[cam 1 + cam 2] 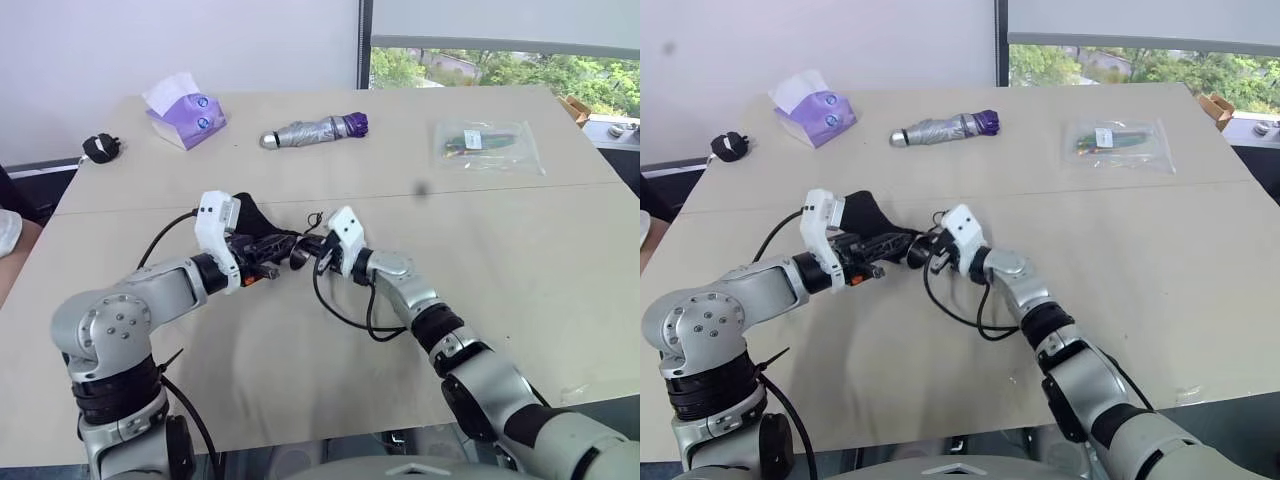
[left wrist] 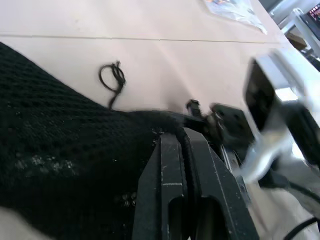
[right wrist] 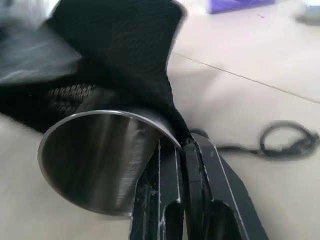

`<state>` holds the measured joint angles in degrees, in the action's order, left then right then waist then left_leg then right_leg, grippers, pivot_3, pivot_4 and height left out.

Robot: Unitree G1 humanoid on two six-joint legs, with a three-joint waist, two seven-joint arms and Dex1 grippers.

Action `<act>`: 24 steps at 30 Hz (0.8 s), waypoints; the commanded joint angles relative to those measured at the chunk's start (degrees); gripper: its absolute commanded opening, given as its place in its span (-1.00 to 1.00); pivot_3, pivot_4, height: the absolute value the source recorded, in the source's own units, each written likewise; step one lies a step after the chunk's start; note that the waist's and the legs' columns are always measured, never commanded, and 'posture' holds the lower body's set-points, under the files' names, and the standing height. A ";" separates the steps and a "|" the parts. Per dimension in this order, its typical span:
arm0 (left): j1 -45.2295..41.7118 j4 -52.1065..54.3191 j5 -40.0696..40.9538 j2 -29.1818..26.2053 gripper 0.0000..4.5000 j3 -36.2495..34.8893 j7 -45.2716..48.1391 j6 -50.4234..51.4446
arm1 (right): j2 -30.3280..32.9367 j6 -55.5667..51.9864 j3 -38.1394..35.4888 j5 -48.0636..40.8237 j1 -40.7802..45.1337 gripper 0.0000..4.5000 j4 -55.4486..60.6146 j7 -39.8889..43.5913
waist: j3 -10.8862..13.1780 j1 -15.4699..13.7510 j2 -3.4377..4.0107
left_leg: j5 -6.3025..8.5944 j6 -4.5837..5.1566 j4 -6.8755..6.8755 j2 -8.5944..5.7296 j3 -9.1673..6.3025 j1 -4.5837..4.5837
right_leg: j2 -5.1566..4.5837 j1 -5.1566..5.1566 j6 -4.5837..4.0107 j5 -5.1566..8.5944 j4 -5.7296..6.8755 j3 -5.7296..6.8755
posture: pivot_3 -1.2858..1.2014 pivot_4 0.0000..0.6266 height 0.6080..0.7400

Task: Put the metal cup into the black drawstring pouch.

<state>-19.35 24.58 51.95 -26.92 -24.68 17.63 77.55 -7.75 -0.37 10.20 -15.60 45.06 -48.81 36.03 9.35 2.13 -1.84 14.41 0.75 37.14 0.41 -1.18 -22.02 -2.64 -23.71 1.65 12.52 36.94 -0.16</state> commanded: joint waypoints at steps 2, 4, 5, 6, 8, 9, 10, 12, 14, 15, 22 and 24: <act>0.23 4.34 2.73 1.71 -0.99 0.05 0.91 -4.94 | -9.07 5.39 4.18 7.41 5.98 -1.00 -1.27 -8.34 | 0.01 0.04 0.01 | 0.05 0.08 -0.01 0.00 -0.05 -0.02 | -0.02 -0.01 -0.01 0.00 -0.02 0.07 | 0.03 -0.52 1.00; 0.29 4.18 2.94 2.54 -0.99 0.50 0.80 -6.33 | -6.06 15.74 13.89 20.72 6.85 -1.00 -2.39 -15.07 | 0.01 0.34 0.02 | 0.09 0.13 -0.07 -0.01 -0.06 -0.02 | -0.03 -0.03 -0.02 0.01 -0.03 0.10 | 0.03 -0.52 1.00; 0.26 4.05 3.16 3.09 -0.99 0.62 0.62 -6.83 | -5.19 19.23 16.68 24.47 7.34 -1.00 -3.19 -16.51 | 0.02 0.41 0.03 | 0.05 0.06 -0.13 -0.02 -0.02 -0.03 | -0.01 -0.10 -0.02 0.01 -0.04 0.06 | 0.03 -0.52 1.00; 0.15 3.87 3.39 3.78 -0.99 0.69 0.19 -7.20 | -4.85 21.78 18.07 26.56 7.74 -1.00 -4.05 -17.53 | 0.02 0.40 0.02 | -0.04 -0.08 -0.18 -0.02 0.03 -0.05 | -0.01 -0.16 -0.01 0.01 -0.04 0.02 | 0.03 -0.52 1.00; -0.25 3.69 3.78 5.21 -0.99 1.12 -0.64 -7.66 | -5.30 23.63 18.12 27.15 8.45 -1.00 -6.01 -17.42 | 0.02 0.16 0.00 | -0.08 -0.14 -0.21 -0.03 0.01 -0.08 | 0.01 -0.21 -0.01 0.01 -0.04 0.04 | 0.03 -0.52 1.00; -0.37 3.90 4.08 5.66 -0.99 1.63 -0.67 -7.74 | -5.77 23.81 17.46 26.47 8.71 -1.00 -6.91 -16.49 | 0.02 0.03 0.00 | -0.08 -0.15 -0.21 -0.03 -0.01 -0.11 | 0.01 -0.19 -0.01 0.01 -0.08 0.07 | 0.03 -0.52 1.00; -0.56 4.33 4.95 6.43 -0.99 2.00 -0.86 -7.56 | -8.04 18.35 12.38 19.80 8.65 -1.00 -6.88 -13.13 | 0.02 -0.11 0.00 | -0.09 -0.15 -0.19 -0.03 -0.06 -0.14 | 0.00 -0.17 -0.01 0.01 -0.11 0.12 | 0.03 -0.52 1.00; -0.67 5.04 5.98 7.17 -0.99 2.67 -0.89 -7.40 | -10.95 8.76 4.60 8.95 8.68 -1.00 -6.07 -7.03 | 0.05 -0.48 0.01 | -0.09 -0.15 -0.06 -0.06 -0.21 -0.24 | -0.05 -0.09 0.00 0.01 -0.17 0.27 | 0.03 -0.52 1.00; -0.28 5.56 6.38 7.04 -0.99 3.16 -0.74 -7.69 | -11.41 4.29 0.32 3.26 9.27 -1.00 -4.92 -4.29 | 0.04 -0.49 -0.01 | -0.08 -0.13 0.11 -0.05 -0.36 -0.41 | -0.08 -0.09 0.00 0.00 -0.18 0.40 | 0.03 -0.52 1.00; -0.04 5.62 6.63 7.00 -0.99 3.31 -0.78 -7.84 | -11.07 3.65 -0.28 2.58 9.52 -1.00 -4.54 -4.08 | 0.05 -0.40 0.01 | -0.03 -0.04 0.13 -0.06 -0.36 -0.43 | -0.10 -0.09 0.00 -0.01 -0.18 0.41 | 0.03 -0.52 1.00; 0.68 3.94 4.75 7.62 -0.99 5.45 -1.25 -11.08 | -4.24 25.51 16.73 25.01 8.00 -1.00 -4.70 -8.71 | 0.07 0.26 0.04 | -0.16 -0.28 -0.12 -0.01 -0.37 -0.44 | 0.08 -0.36 -0.03 0.01 -0.08 0.37 | 0.03 -0.52 1.00; -0.06 3.45 4.76 8.06 -0.99 6.27 -1.21 -11.69 | -7.47 15.64 10.47 17.35 7.58 -1.00 -4.69 -5.38 | 0.07 -0.10 0.04 | -0.19 -0.31 -0.10 0.00 -0.45 -0.53 | 0.08 -0.36 -0.03 0.01 -0.12 0.44 | 0.03 -0.52 1.00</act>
<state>-17.49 25.78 54.09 -19.67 -21.44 14.78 67.31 -7.74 20.31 23.52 5.66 51.56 -54.60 28.54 9.42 2.03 -1.80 14.23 0.44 37.09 0.40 -1.66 -22.59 -2.59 -24.04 1.62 12.53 36.81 0.33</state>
